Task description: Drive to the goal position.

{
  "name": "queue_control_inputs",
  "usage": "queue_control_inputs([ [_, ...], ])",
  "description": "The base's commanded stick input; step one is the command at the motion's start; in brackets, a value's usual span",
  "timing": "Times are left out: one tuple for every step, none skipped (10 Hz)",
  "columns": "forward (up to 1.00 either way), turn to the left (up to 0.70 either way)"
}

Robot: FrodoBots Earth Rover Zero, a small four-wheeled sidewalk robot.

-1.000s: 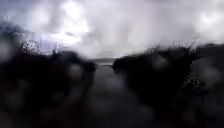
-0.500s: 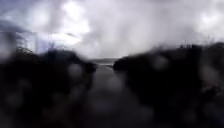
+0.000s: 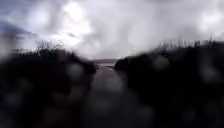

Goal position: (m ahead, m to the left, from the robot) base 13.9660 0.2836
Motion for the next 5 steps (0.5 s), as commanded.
queue_control_inputs([
  [0.7, 0.0],
  [0.7, 0.0],
  [0.7, 0.0],
  [0.7, 0.0],
  [0.7, 0.0],
])
